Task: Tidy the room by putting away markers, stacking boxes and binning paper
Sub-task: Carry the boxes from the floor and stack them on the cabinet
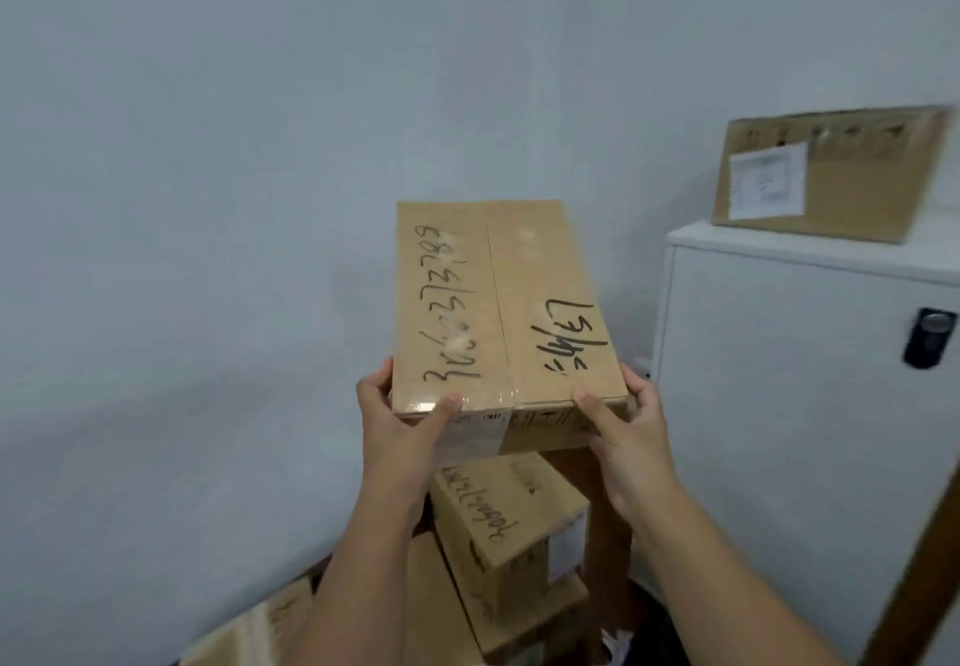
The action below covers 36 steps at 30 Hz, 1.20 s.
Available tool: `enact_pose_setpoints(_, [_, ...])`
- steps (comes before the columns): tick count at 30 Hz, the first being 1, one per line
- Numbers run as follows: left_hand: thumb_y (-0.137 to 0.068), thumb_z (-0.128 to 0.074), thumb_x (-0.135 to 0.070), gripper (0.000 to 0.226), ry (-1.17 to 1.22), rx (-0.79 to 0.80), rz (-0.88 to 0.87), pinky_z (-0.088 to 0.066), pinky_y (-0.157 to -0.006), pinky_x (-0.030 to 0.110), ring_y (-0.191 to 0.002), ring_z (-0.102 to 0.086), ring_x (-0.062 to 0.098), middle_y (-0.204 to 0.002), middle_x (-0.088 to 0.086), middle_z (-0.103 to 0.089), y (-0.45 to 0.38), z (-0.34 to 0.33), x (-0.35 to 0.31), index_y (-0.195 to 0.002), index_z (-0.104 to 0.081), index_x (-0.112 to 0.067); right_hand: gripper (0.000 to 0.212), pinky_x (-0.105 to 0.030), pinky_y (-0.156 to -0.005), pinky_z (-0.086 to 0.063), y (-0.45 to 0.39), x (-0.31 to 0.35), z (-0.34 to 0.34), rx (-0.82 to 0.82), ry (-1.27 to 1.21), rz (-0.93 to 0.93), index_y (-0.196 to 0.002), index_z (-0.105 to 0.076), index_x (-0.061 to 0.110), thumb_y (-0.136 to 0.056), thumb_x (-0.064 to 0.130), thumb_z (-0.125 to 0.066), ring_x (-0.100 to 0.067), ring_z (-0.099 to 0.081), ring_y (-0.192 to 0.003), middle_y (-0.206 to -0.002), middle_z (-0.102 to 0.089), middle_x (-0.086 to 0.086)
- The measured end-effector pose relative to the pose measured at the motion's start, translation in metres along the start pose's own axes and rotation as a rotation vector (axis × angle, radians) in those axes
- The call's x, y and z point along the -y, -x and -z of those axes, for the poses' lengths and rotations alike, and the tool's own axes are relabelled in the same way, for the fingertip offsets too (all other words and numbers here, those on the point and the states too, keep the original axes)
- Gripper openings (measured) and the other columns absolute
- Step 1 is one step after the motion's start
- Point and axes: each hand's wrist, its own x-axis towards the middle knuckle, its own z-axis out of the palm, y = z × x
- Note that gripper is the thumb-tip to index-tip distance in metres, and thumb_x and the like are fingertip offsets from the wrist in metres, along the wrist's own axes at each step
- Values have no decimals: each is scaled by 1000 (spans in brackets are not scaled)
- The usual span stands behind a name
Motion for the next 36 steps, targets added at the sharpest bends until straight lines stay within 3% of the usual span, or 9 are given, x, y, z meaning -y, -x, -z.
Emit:
enact_pose_setpoints(3, [-78,-79,-9,71,68,101,-120,-52,-74,17,-104,-58,1,-119,-18,-54,8,-47,-49,-128,-36,-36,71,-52,-98,-50,10,69,17,-21,-10,165,-127,-48,26,-65,20,-82,-22,-59,-118,-123,-63,-2])
enact_pose_setpoints(8, [-76,-80,-6,74,203,258,-240,-49,-93,27,-113,-57,3,-126,-14,-53,22,-118,-106,-130,-38,-33,87,-49,-102,-48,39,167,51,-100,-31,414,-127,-48,26,-52,34,-91,-20,-60,-119,-123,-64,-2])
enact_pose_setpoints(14, [-78,-78,-3,68,359,451,-302,-52,-89,25,-102,-61,-6,-122,-17,-55,51,-203,-151,-125,-39,-34,67,-41,-91,-54,72,248,100,-242,-3,625,-119,-48,33,-65,15,-85,-19,-60,-115,-125,-62,-2])
enact_pose_setpoints(16, [-79,-76,-1,66,412,516,-299,-54,-84,21,-96,-63,-7,-120,-15,-56,59,-229,-161,-124,-40,-32,59,-48,-98,-50,80,265,115,-305,5,683,-118,-48,32,-73,8,-79,-20,-60,-117,-124,-62,-1])
enact_pose_setpoints(18, [-79,-77,-4,64,445,589,-264,-54,-85,27,-99,-64,0,-119,-13,-59,69,-255,-168,-123,-42,-33,58,-51,-102,-47,93,283,132,-369,60,722,-123,-45,30,-79,5,-74,-19,-59,-118,-125,-61,1])
enact_pose_setpoints(22, [-79,-79,-25,68,385,703,-193,-51,-94,44,-116,-56,15,-124,-12,-58,93,-302,-169,-133,-40,-40,64,-37,-102,-46,121,306,165,-499,245,747,-133,-36,30,-84,7,-71,-10,-54,-117,-125,-56,8])
enact_pose_setpoints(27, [-80,-76,-43,77,321,874,-133,-46,-105,47,-130,-44,14,-139,-15,-47,115,-359,-169,-143,-32,-50,80,-32,-91,-39,138,329,212,-690,515,692,-144,-24,34,-85,9,-71,-12,-42,-119,-130,-44,10])
enact_pose_setpoints(32, [-81,-77,-24,84,208,970,-172,-55,-92,41,-119,-53,12,-132,-15,-53,124,-398,-165,-145,-29,-50,72,-41,-114,-30,123,348,245,-756,980,606,-140,-35,43,-84,15,-69,-14,-24,-142,-156,-19,12])
enact_pose_setpoints(36, [-87,-70,-20,63,43,877,-366,-51,-101,42,-126,-46,14,-143,-10,-40,113,-428,-162,-137,-39,-44,61,-38,-107,-37,95,370,251,-855,1178,552,-141,-35,38,-89,23,-64,-23,-36,-136,-155,-13,0])
